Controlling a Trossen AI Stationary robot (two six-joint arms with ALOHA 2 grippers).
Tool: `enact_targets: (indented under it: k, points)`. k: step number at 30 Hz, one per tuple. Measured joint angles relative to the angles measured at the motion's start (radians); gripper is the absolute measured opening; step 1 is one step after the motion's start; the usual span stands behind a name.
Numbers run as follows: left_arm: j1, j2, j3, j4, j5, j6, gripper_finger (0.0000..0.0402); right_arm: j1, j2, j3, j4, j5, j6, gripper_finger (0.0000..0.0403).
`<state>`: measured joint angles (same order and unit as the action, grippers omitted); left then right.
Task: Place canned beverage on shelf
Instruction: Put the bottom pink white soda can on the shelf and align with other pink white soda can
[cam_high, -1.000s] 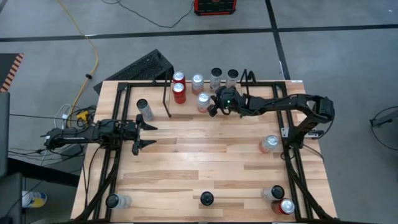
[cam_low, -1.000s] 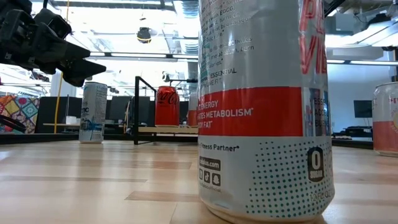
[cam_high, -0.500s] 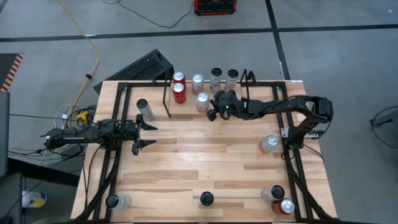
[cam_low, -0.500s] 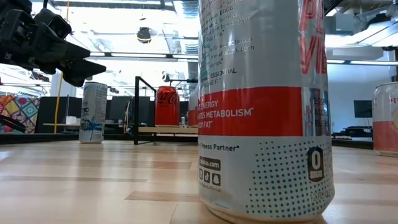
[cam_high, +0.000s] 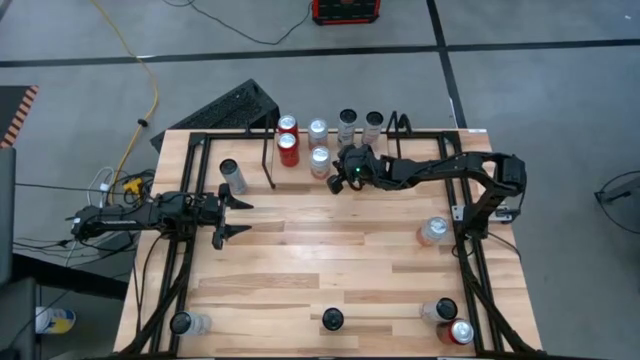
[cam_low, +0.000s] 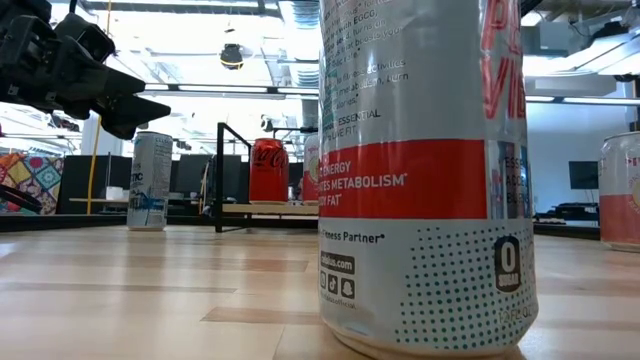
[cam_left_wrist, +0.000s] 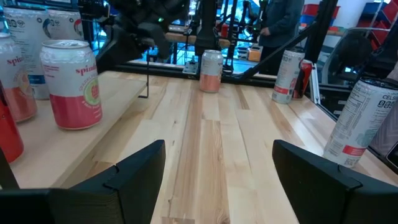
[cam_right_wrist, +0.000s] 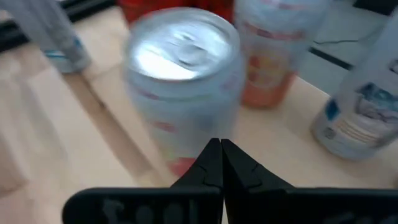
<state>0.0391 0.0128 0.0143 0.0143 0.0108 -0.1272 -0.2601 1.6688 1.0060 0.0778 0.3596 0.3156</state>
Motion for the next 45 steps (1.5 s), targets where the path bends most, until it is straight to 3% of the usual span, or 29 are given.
enact_targets:
  k: [7,18,25,31,41,45]
  points:
    - [0.000,0.000,0.000,0.000,0.000,0.000,0.0282,0.046,0.006,0.037,-0.013,-0.020,-0.003,0.0016]
    - [0.000,0.000,0.000,0.000,0.000,0.000,0.0282,0.028,0.006,0.041,-0.013,0.005,-0.002,0.0016]
    - [0.000,0.000,0.000,0.000,0.000,0.000,0.0282,0.017,0.077,0.051,0.076,0.006,0.001,0.0016]
    - [0.000,0.000,0.000,0.000,-0.001,0.000,0.0282,0.011,0.100,0.090,0.022,0.006,0.001,0.0016]
    - [0.000,0.000,0.000,0.000,-0.001,0.000,0.0282,0.085,0.070,0.102,0.098,0.007,0.004,0.0016]
    - [0.000,0.000,0.000,0.000,-0.001,0.000,0.0282,0.132,0.070,0.106,0.118,0.089,0.031,0.0016]
